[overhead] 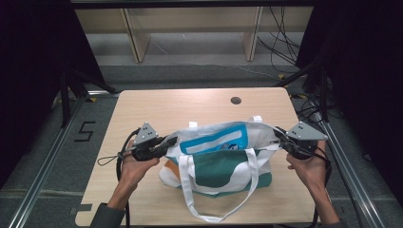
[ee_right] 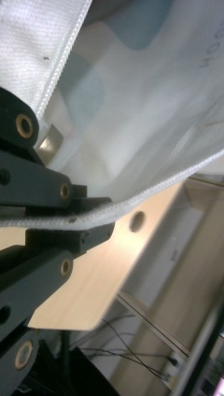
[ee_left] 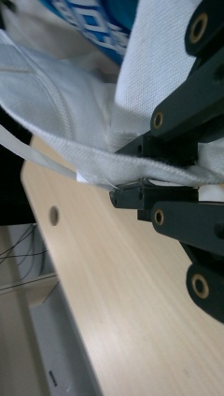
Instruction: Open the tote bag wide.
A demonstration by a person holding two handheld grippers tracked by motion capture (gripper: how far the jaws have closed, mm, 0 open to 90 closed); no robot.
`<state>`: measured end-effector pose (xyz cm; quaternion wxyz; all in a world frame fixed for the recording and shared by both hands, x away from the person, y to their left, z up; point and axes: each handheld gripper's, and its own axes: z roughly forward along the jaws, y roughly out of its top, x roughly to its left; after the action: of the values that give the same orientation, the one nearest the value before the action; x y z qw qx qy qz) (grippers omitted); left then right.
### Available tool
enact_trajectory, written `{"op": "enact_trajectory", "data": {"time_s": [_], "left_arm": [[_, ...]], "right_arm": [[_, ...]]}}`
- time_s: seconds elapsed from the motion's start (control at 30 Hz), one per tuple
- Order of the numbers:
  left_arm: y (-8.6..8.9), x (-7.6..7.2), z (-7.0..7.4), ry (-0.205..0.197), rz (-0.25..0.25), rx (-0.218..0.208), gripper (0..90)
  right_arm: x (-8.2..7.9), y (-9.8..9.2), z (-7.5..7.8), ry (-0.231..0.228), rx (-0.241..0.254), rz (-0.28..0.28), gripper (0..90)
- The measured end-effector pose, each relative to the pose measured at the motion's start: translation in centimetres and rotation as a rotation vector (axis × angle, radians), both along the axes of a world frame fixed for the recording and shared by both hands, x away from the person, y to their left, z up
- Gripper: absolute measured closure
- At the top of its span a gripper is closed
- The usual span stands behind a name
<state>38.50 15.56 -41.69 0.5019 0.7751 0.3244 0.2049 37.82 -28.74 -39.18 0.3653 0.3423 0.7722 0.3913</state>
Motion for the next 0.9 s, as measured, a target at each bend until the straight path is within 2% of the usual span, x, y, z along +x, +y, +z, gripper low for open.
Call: {"op": "enact_trajectory", "data": {"time_s": [0.03, 0.1, 0.2, 0.23, 0.27, 0.33, 0.4, 0.5, 0.53, 0.57, 0.6, 0.63, 0.67, 0.7, 0.73, 0.8, 0.83, 0.9], "left_arm": [[-0.2, 0.0, -0.6, 0.015, -0.003, 0.001, 80.2], [-0.7, 0.1, -1.6, 0.046, -0.009, 0.008, 79.8], [-1.3, 0.1, -2.8, 0.065, -0.029, 0.018, 79.7], [-1.4, 0.0, -3.1, 0.066, -0.039, 0.027, 79.6], [-1.5, -0.1, -3.3, 0.078, -0.049, 0.038, 79.6], [-1.6, -0.3, -3.8, 0.085, -0.045, 0.033, 79.6], [-1.7, -0.4, -4.3, 0.110, -0.055, 0.052, 79.6], [-1.7, -0.3, -4.8, 0.108, -0.056, 0.058, 79.6], [-1.6, -0.2, -4.9, 0.115, -0.067, 0.091, 79.8], [-1.6, -0.2, -5.1, 0.114, -0.070, 0.106, 79.8], [-1.8, -0.2, -5.7, 0.125, -0.045, 0.103, 79.8], [-1.8, -0.1, -6.1, 0.141, -0.049, 0.113, 79.7], [-1.8, 0.0, -6.5, 0.137, -0.046, 0.132, 79.7], [-1.9, 0.1, -7.0, 0.159, -0.050, 0.149, 79.6], [-2.0, 0.2, -7.5, 0.159, -0.049, 0.180, 79.4], [-1.9, 0.5, -7.9, 0.160, -0.073, 0.234, 79.2], [-2.2, 0.2, -8.5, 0.171, -0.055, 0.254, 79.2], [-2.4, 0.1, -8.6, 0.161, -0.053, 0.263, 79.2]], "right_arm": [[0.0, -0.2, -0.4, 0.026, -0.009, 0.003, 87.9], [0.2, -0.3, -0.9, 0.029, 0.001, 0.002, 87.8], [0.0, -0.2, -1.5, 0.041, -0.021, -0.002, 87.7], [0.0, -0.4, -1.6, 0.037, -0.043, 0.014, 87.6], [-0.2, -0.3, -1.7, 0.044, -0.028, 0.004, 87.7], [-0.4, -0.3, -2.1, 0.058, -0.032, 0.015, 87.6], [-0.4, -0.2, -2.5, 0.070, -0.043, 0.032, 87.7], [-0.5, -0.1, -3.1, 0.096, -0.058, 0.043, 87.7], [-0.4, 0.0, -3.9, 0.121, -0.083, 0.056, 87.8], [-0.4, 0.0, -3.9, 0.121, -0.083, 0.056, 87.8], [-0.2, 0.0, -4.3, 0.127, -0.100, 0.066, 87.8], [0.2, 0.2, -5.6, 0.168, -0.115, 0.077, 87.8], [0.2, 0.2, -5.6, 0.168, -0.115, 0.077, 87.8], [0.4, 0.3, -6.1, 0.185, -0.124, 0.086, 87.8], [0.6, 0.5, -7.0, 0.213, -0.148, 0.089, 87.8], [1.0, 0.7, -8.4, 0.276, -0.144, 0.105, 87.8], [1.1, 1.0, -9.4, 0.316, -0.152, 0.105, 87.9], [1.2, 1.2, -9.8, 0.313, -0.174, 0.116, 88.0]]}}
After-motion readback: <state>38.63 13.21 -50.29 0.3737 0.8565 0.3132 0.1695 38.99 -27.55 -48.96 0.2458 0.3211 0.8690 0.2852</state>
